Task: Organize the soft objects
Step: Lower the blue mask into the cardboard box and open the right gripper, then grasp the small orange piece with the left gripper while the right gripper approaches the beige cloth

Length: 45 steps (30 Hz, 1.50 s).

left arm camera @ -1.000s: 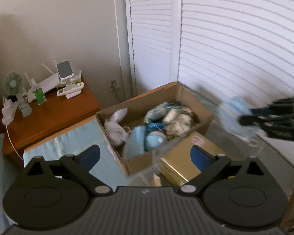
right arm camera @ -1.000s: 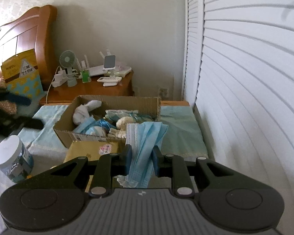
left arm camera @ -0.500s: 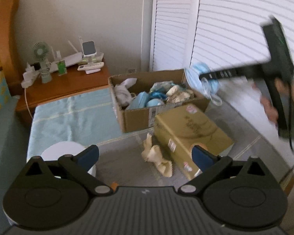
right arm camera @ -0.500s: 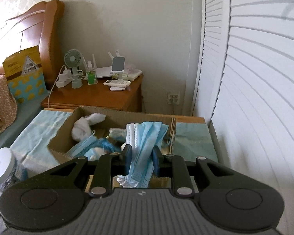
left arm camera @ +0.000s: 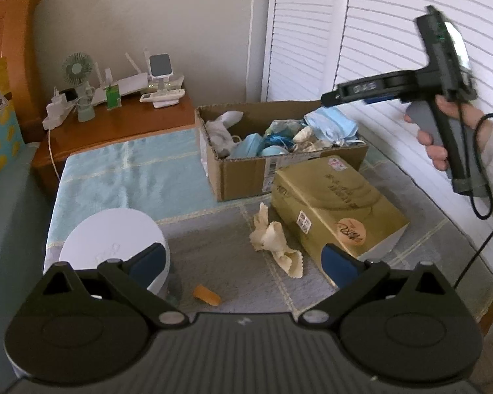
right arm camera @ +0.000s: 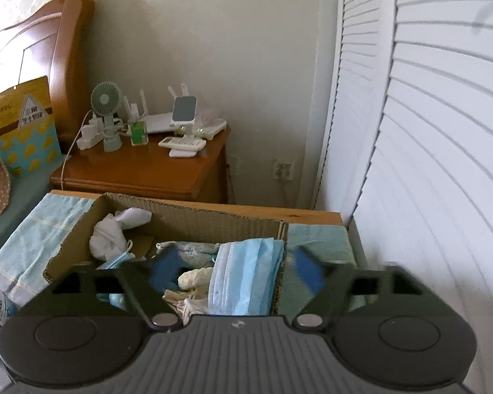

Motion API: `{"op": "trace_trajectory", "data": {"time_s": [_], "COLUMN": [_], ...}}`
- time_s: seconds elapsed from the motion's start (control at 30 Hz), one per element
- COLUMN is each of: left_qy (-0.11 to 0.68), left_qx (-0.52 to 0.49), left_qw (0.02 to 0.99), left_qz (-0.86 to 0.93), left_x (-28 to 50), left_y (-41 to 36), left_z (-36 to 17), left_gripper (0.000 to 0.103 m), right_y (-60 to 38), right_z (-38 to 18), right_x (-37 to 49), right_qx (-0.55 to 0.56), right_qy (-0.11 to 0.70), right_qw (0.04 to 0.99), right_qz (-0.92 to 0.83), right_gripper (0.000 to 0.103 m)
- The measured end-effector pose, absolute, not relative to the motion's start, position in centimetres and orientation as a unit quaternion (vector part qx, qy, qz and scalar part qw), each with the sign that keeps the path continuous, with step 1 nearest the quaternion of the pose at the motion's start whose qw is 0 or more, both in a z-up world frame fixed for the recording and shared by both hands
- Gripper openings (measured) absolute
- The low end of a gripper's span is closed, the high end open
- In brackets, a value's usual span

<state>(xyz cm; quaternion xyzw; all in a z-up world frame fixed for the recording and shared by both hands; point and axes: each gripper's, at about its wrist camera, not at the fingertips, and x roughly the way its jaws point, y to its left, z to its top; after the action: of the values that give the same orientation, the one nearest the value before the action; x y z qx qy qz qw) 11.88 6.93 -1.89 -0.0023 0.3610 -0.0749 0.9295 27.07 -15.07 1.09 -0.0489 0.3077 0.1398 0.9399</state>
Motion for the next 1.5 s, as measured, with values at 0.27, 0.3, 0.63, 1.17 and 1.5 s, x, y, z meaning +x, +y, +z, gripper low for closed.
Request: {"op": "trace_trajectory", "data": {"time_s": [0.27,0.3,0.63,1.17,1.5], "left_qy": [0.364,0.365,0.377,0.397,0.394], "left_qx": [-0.003,-0.003,0.017,0.108,0.101], "left_qw": [0.929,0.928,0.923,0.905,0.907], "left_qz": [-0.071,-0.069,-0.077,-0.105,-0.107], "left_x": [11.5,11.5,10.2,10.3,9.5], "left_y": [7.3,7.3,7.1,5.1,6.8], "left_z": [-2.4,-2.5,-3.5,-6.5,-7.0], "left_gripper": [0.101,0.101,0.101,0.080,0.075], "right_y": [-15.7,-15.6,-13.7,-10.9,-6.7], "right_z": [2.2,2.2,2.2,2.0,1.7], "right_x": [24.1,23.6,18.5,13.0,11.2], "right_qx": [-0.031,-0.029,-0.045,-0.095,-0.137], "right_qy": [0.300,0.301,0.306,0.302,0.299], "right_qw": [0.943,0.942,0.935,0.920,0.895], "right_qz": [0.143,0.145,0.174,0.232,0.300], "right_gripper": [0.103,0.103,0.103,0.103,0.093]}}
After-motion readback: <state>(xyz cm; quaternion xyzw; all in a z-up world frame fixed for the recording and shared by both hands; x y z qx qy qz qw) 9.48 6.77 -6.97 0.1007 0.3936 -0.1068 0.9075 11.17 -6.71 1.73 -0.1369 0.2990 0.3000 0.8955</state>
